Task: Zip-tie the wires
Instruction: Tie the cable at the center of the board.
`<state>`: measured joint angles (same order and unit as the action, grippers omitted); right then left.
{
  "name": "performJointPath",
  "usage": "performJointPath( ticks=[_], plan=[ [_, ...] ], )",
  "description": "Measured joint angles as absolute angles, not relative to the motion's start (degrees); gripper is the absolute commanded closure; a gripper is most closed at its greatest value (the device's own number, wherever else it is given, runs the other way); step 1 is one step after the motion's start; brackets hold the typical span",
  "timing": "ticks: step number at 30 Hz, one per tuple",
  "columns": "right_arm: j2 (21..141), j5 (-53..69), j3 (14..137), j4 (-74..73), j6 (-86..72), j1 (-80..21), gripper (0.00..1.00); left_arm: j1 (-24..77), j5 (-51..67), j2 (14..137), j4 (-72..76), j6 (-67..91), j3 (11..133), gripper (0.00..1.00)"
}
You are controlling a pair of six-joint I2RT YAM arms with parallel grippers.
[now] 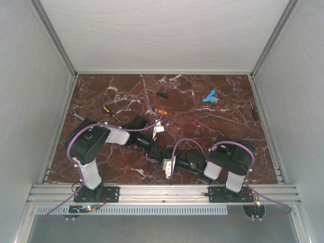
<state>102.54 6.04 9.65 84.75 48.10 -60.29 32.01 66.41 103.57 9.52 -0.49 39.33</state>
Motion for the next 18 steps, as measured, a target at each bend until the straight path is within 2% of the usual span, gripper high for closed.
performJointPath(
  ticks=[5, 11, 16, 18],
  plan=[
    [102.48, 6.24, 9.65, 84.75, 47.51, -60.20, 0.86, 32.01, 66.39, 103.57, 9.50, -0.51, 39.33, 1.00],
    [102.45, 6.24, 9.69, 84.77, 47.48, -60.18, 0.85, 32.03, 66.39, 103.59, 9.28, -0.69, 39.33, 1.00],
    [102.45, 6.00, 10.02, 84.77, 48.23, -60.18, 1.00, 32.03, 66.41, 103.59, 9.06, -0.75, 39.35, 1.00],
    [102.45, 5.98, 10.04, 84.75, 48.73, -60.14, 1.00, 32.03, 66.41, 103.59, 8.99, -0.82, 39.33, 1.00]
  ],
)
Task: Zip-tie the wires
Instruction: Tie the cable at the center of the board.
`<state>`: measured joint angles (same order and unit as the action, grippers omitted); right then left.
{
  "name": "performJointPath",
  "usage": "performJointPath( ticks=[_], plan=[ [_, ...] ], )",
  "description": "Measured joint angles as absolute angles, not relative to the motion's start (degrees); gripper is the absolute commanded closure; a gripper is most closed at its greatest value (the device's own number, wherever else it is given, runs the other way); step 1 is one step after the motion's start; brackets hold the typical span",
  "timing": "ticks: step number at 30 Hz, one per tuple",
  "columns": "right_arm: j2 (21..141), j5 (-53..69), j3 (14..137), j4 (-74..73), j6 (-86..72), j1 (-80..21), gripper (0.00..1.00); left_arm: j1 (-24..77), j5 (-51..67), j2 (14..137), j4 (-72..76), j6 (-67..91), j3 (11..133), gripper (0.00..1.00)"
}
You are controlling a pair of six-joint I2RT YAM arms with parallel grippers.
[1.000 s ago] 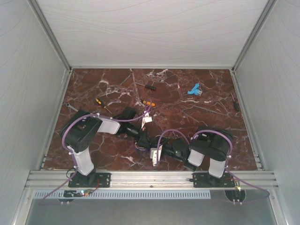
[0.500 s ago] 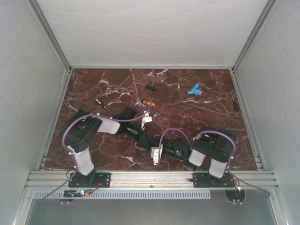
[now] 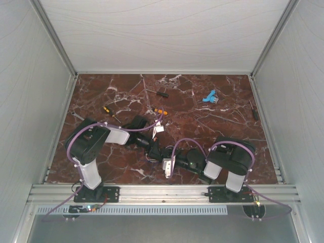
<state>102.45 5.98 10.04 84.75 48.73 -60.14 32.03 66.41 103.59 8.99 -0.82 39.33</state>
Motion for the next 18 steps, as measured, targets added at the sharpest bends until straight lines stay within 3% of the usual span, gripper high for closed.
performJointPath(
  ticks=[18],
  plan=[
    [105.27, 0.95, 9.50, 85.14, 59.29, -63.75, 1.00, 32.03, 66.26, 103.63, 8.67, -0.34, 39.35, 1.00]
  ],
)
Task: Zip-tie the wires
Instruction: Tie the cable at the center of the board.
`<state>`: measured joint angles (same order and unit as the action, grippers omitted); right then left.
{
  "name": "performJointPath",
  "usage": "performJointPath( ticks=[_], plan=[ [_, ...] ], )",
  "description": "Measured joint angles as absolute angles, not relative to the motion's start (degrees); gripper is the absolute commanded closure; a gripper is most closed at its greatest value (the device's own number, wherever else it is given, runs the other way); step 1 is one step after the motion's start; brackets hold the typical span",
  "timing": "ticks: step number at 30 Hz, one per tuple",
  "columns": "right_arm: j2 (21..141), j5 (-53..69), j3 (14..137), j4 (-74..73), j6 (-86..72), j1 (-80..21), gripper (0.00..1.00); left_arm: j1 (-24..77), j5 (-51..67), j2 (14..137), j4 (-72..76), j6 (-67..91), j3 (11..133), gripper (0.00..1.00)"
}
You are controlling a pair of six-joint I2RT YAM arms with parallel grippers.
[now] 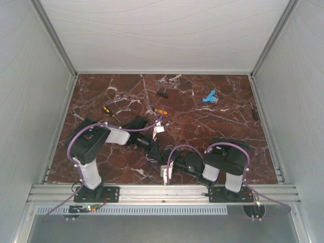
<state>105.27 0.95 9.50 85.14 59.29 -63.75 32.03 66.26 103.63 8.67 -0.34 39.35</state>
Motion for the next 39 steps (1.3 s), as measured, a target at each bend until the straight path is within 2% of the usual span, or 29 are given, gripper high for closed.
performJointPath(
  ticks=[6, 10, 20, 25, 28, 30, 34, 39],
  plan=[
    [105.27, 0.03, 9.28, 85.17, 59.92, -64.27, 1.00, 31.99, 66.32, 103.63, 9.39, 0.84, 39.35, 1.00],
    [105.27, -0.45, 9.28, 85.17, 60.14, -64.49, 1.00, 31.88, 66.30, 103.63, 9.65, 1.30, 39.33, 0.86],
    [105.27, 0.03, 9.37, 85.14, 56.80, -63.96, 1.00, 31.42, 63.86, 101.14, 12.49, 1.98, 38.04, 0.68],
    [105.25, 0.69, 9.47, 85.14, 55.27, -63.61, 1.00, 31.42, 62.81, 99.37, 14.24, 2.68, 36.47, 0.55],
    [105.16, 1.26, 9.47, 85.14, 54.50, -63.46, 1.00, 31.38, 61.91, 97.49, 16.69, 4.49, 34.15, 0.40],
    [105.01, 1.50, 9.47, 85.14, 54.15, -63.37, 1.00, 31.38, 60.88, 95.50, 18.20, 6.26, 32.08, 0.35],
    [104.88, 2.00, 9.47, 85.14, 53.84, -63.29, 1.00, 31.35, 58.13, 90.61, 20.64, 9.50, 28.91, 0.33],
    [104.51, 2.85, 9.47, 85.14, 53.32, -63.24, 1.00, 30.24, 53.98, 85.14, 24.08, 13.04, 26.72, 0.44]
  ],
)
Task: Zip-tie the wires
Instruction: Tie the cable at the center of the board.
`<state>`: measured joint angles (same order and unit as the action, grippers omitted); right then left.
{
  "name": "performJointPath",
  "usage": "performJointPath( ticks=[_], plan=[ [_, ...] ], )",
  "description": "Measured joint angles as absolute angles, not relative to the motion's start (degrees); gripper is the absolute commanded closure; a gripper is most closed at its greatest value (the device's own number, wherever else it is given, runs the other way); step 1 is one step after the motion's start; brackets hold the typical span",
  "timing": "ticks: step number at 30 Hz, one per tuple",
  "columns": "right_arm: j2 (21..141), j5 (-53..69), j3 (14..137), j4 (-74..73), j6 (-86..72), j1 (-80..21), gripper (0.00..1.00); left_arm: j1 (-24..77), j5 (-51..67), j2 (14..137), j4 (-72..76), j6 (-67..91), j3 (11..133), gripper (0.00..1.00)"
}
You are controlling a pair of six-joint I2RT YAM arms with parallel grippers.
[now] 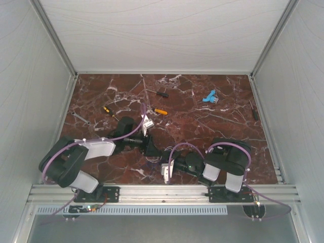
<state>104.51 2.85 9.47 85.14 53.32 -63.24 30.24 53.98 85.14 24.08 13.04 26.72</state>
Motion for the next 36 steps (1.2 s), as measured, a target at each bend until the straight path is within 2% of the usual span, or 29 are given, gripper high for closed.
performJointPath(
  ticks=[5, 10, 14, 22, 25, 36],
  plan=[
    [104.22, 3.40, 9.47, 85.14, 53.08, -63.18, 1.00, 29.56, 52.77, 84.66, 28.40, 15.31, 25.87, 0.56],
    [104.07, 3.86, 9.45, 85.14, 53.04, -62.94, 1.00, 29.50, 54.76, 88.73, 33.08, 17.06, 25.87, 0.63],
    [103.81, 3.90, 9.45, 85.14, 53.01, -62.85, 1.00, 29.50, 56.34, 90.67, 36.16, 18.63, 25.87, 0.65],
    [103.79, 3.95, 9.45, 85.12, 52.99, -62.81, 1.00, 29.50, 57.63, 91.90, 38.94, 19.59, 25.96, 0.87],
    [103.79, 3.95, 9.45, 85.12, 52.99, -62.70, 1.00, 29.41, 57.71, 92.36, 39.24, 19.70, 25.96, 1.00],
    [103.72, 4.34, 9.45, 85.12, 53.10, -62.61, 1.00, 29.34, 57.54, 92.53, 39.07, 19.68, 26.13, 1.00]
  ],
)
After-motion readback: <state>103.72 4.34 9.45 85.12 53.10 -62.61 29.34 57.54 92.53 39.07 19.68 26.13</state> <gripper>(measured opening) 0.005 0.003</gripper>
